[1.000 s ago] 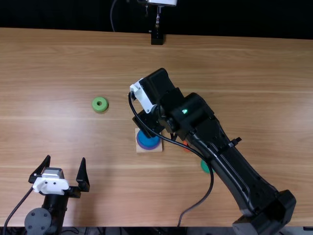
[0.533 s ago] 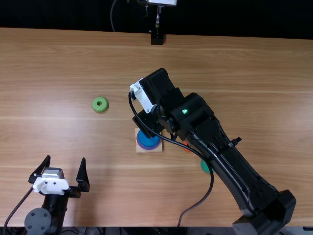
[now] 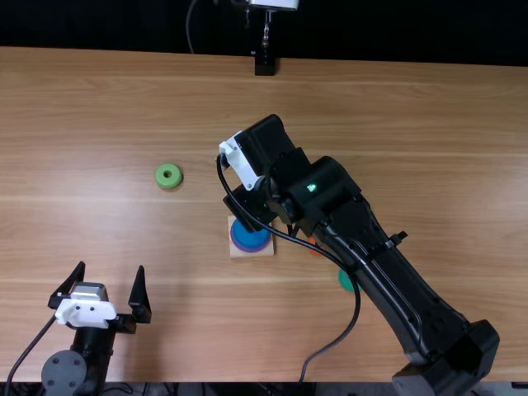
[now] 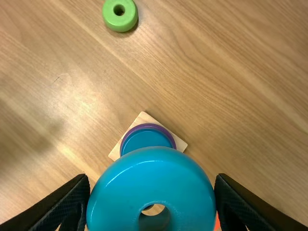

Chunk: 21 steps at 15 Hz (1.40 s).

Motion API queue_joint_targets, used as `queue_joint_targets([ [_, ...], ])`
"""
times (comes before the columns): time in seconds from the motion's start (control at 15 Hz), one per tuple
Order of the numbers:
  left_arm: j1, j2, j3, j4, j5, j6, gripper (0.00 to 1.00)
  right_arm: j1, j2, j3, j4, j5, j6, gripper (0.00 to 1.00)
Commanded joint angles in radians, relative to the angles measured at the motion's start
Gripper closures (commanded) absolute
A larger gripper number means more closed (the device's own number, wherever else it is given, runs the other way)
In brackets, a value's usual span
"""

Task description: Build the Hanoi tower: stack the rings onto the peg from bottom to top in this color order: purple, dark blue, light blue, dark green, light green, yellow, orange.

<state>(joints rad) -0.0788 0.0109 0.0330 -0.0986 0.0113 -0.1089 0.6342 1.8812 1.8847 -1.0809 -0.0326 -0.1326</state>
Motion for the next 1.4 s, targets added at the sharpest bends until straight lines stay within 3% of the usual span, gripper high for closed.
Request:
queue_joint_targets([
  [0.0, 0.001, -0.011, -0.033, -0.003, 0.002, 0.004, 0.0, 0.001, 0.009, 0.014, -0.001, 0.001, 0.004, 1.0],
  [1.33, 0.001, -0.011, -0.033, -0.004, 0.002, 0.004, 0.0, 0.042, 0.007, 0.01, 0.003, 0.003, 0.006, 1.0],
])
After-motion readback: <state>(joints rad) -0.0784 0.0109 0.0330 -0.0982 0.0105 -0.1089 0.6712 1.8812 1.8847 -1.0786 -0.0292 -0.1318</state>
